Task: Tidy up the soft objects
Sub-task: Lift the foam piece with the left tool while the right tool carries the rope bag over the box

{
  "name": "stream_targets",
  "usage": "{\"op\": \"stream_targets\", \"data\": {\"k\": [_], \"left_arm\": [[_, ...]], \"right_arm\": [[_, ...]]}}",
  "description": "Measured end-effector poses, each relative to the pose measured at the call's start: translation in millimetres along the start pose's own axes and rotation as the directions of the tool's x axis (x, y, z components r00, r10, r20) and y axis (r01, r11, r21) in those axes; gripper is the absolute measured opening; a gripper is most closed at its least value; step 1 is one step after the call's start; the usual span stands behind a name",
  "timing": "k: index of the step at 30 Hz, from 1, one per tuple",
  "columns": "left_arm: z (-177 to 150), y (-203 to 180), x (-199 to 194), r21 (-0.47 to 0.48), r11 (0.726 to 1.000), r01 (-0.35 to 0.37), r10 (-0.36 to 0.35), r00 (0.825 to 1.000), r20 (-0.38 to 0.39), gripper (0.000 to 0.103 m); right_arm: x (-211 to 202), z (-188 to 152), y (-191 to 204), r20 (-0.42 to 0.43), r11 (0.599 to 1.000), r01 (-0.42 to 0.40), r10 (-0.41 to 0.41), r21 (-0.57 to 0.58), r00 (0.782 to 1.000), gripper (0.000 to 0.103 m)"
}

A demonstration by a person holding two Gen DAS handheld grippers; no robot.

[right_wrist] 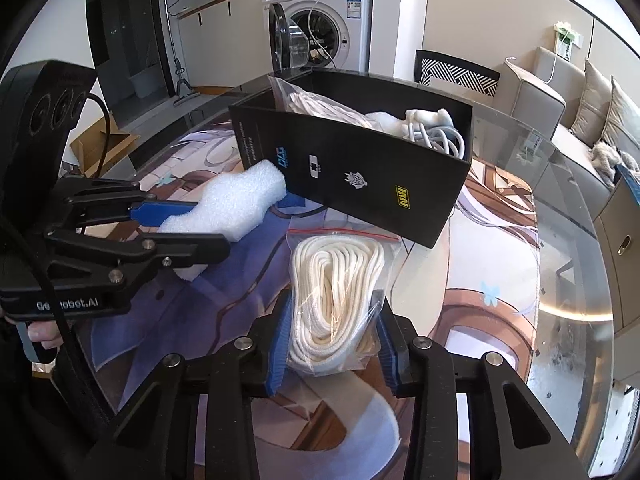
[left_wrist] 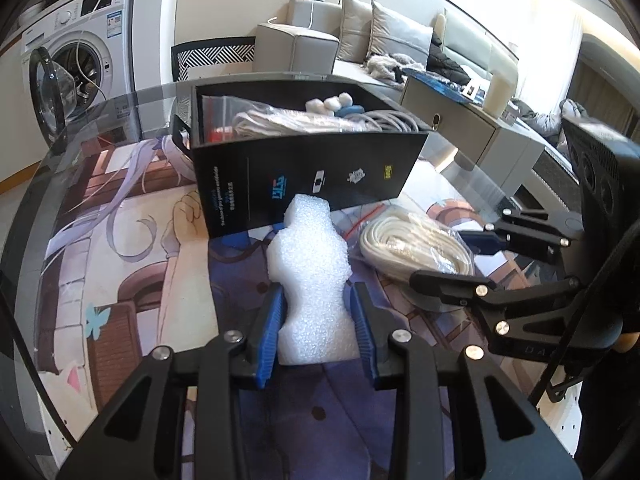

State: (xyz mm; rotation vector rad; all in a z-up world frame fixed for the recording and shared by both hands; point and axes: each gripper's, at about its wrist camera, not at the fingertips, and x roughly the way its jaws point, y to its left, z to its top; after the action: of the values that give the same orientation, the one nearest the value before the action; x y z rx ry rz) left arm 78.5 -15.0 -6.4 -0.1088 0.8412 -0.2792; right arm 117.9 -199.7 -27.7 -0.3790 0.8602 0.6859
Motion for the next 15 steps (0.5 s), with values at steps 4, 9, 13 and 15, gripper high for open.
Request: {"op": "stream_targets", "data": {"k": [4,9,13,15], "left_arm": [[3.8,1.0,-8.4,-0.011,1.000,0.003,-0.002,1.000,0.023,0.033],[5.7,1.0,-19.3,-0.025,1.000,0.008,-0.006,0.998,0.058,0.033],[9.8,1.7,-26.8,-0.031,0.999,0.009,-0.007,0.997,0.078,0.033],[12.8,2.3,-30.9,-0.033,0.999,0.006,-0.003,0.996,0.093,0.033]], "right_arm": [[-11.0,-2.0,3.4,0.017,1.000,-0.010,0.011,-0.008,1.000,0.037],[-25.7,-2.5,5.6,0.044,1.000,-0.002,0.003,-0.009,0.999,0.037],[-42.4,-0.2,8.8,0.083,1.000,-0.003,0.004,-0.009,0.997,0.037],[-52.0,0.7,11.0,0.102,1.000,-0.004,0.005,-0.010,0.995,0.037]]}}
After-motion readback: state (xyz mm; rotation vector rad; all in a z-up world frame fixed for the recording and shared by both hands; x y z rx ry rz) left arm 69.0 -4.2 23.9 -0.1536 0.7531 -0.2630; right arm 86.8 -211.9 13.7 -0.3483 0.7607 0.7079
